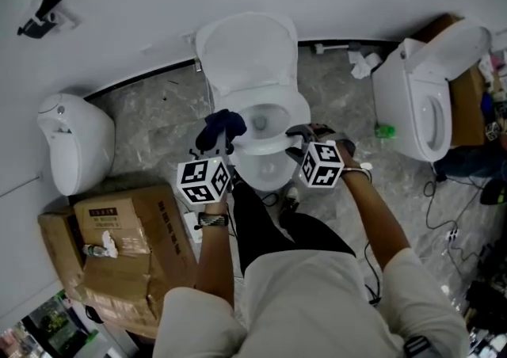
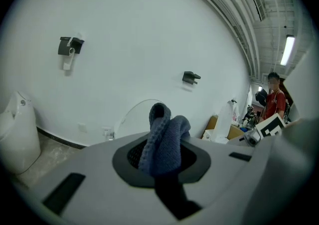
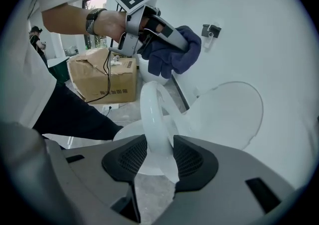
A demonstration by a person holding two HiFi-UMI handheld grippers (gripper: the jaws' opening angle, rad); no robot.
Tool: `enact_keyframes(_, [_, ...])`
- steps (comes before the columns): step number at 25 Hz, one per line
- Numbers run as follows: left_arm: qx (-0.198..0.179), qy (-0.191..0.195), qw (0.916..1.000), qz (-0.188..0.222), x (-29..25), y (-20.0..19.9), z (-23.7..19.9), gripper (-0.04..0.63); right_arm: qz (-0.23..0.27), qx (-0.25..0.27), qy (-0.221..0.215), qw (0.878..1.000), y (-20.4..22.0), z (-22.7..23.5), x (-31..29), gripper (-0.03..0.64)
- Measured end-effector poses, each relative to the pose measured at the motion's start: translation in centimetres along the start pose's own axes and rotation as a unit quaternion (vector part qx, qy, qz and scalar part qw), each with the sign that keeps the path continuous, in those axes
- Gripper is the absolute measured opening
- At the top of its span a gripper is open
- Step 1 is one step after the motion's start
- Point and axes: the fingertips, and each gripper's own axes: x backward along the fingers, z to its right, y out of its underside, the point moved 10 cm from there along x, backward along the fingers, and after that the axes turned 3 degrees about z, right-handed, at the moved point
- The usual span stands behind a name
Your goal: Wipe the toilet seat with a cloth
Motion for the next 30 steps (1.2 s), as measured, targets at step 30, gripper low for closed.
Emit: enact_keyframes(30, [0.025,0.04,0.9945,-0.093,-3.3,12.7,-3.7,0.049,-0.106,-0.084,-0.149,0.98,7.8,-14.7,-11.3,0.249])
